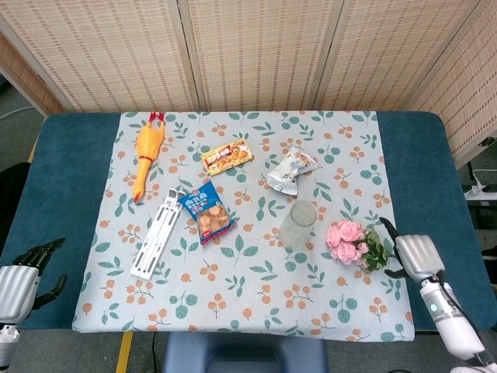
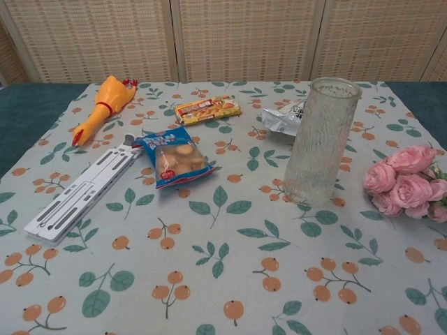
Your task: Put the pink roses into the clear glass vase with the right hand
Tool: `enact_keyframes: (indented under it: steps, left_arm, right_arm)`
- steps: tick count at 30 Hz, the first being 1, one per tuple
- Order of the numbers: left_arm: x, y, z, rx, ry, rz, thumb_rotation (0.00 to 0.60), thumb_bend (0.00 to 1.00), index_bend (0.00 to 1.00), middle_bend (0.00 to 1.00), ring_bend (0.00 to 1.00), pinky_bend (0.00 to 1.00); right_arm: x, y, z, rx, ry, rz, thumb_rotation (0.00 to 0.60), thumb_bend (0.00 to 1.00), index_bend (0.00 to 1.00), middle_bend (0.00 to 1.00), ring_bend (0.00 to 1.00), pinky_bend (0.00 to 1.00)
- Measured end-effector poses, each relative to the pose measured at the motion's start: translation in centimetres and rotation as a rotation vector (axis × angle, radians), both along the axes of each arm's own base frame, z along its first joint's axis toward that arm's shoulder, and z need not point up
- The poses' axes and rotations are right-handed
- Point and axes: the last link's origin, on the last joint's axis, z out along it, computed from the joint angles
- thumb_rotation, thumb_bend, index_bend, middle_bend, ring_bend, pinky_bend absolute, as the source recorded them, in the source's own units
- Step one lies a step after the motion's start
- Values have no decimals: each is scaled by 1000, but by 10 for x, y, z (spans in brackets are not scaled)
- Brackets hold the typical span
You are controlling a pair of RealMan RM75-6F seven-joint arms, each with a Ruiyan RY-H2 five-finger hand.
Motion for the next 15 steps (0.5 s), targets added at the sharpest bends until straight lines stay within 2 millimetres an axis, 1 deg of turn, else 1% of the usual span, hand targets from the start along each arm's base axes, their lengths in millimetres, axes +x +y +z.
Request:
enact_keyframes:
  steps: [6,8,11,15]
  left_arm:
    - [1,0,-1,-3,4,-4,600,372,165,267,295,458]
    - [0,0,-1,-5,5,-3,600,372,165,267,295,458]
    - [0,0,-1,-7,6,-1,600,372,165,267,295,458]
    - [0,0,-1,-8,6,0,600,371,165,267,295,458]
  right_arm:
    - [-1,-29,-12,90,-62,-174,600,0,0,847,929,1000]
    - [3,-41,-21,116,-74,-196,600,0,0,849,930,1000]
    - [7,-55,-35,140,-81,-200,600,0,5,853,933,1000]
    - [12,-63,-51,165,-101,-203,600,0,56,860,942,1000]
